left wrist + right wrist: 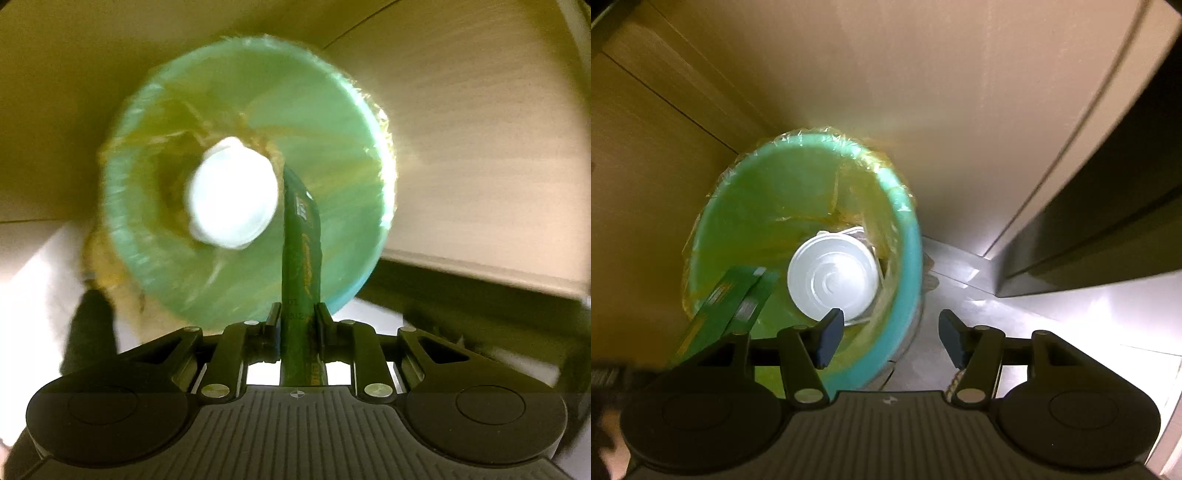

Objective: Collect trash
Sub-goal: 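Carry the wrapper and bowl over the green bin and open both tools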

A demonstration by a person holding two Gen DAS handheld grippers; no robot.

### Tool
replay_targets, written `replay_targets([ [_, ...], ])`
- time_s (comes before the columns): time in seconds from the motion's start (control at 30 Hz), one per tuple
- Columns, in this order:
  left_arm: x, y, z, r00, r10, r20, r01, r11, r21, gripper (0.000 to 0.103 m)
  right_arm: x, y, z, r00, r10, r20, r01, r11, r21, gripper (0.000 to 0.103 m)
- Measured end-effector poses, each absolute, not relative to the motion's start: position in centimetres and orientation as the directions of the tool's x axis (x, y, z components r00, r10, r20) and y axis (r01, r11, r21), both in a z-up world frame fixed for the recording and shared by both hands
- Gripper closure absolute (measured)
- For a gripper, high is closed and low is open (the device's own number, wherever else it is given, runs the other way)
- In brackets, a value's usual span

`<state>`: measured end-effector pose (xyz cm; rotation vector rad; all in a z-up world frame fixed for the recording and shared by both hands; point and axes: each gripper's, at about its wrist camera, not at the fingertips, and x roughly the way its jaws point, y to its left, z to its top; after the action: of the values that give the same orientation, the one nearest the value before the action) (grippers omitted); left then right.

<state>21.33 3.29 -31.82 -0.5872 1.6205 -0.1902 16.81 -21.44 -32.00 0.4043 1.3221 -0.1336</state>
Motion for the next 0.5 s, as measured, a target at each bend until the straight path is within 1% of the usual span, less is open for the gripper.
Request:
replay_targets([
  [0.03,21.9,3.1,-33.1,-0.028,-0.473,-0.881,-0.29,0.847,-0.446,0.077,16.6,-21.7,-31.6,0.249,0.129,-0.96,0.321,0.924,0.207,0.046],
  [0.13,22.9,3.5,-36.4,-0.061,-0.418,-0.906,-0.41,0.839,-0.359,0.078,16.4,-22.2,-30.5,0.253,0.099,-0.963,0.303,0.937,0.176,0.046],
  [0.17,22.9,3.7,-36.6,-0.052,-0.421,-0.905,-0.437,0.825,-0.359,0.078,16.3,-22.4,-29.8,0.26,0.086,-0.962,0.29,0.943,0.163,0.046],
  [0.23,22.6,4.0,-36.2,-0.028,-0.443,-0.896,-0.444,0.809,-0.385,0.077,15.9,-22.7,-28.0,0.294,0.066,-0.953,0.257,0.955,0.145,0.046],
  [0.27,22.4,4.1,-35.8,-0.012,-0.448,-0.894,-0.436,0.807,-0.399,0.077,15.8,-22.9,-27.2,0.318,0.059,-0.946,0.236,0.962,0.14,0.043],
  [0.3,22.1,4.2,-35.1,0.006,-0.446,-0.895,-0.431,0.806,-0.405,0.077,15.7,-23.1,-26.6,0.337,0.057,-0.94,0.219,0.966,0.137,0.038],
  [0.4,20.7,4.3,-31.5,0.072,-0.449,-0.891,-0.372,0.816,-0.442,0.077,15.6,-23.1,-25.5,0.353,0.055,-0.934,0.163,0.979,0.119,0.038],
  [0.5,19.0,3.8,-25.3,0.15,-0.447,-0.882,-0.221,0.854,-0.471,0.077,15.4,-22.7,-23.4,0.4,0.073,-0.914,0.12,0.984,0.131,0.038],
])
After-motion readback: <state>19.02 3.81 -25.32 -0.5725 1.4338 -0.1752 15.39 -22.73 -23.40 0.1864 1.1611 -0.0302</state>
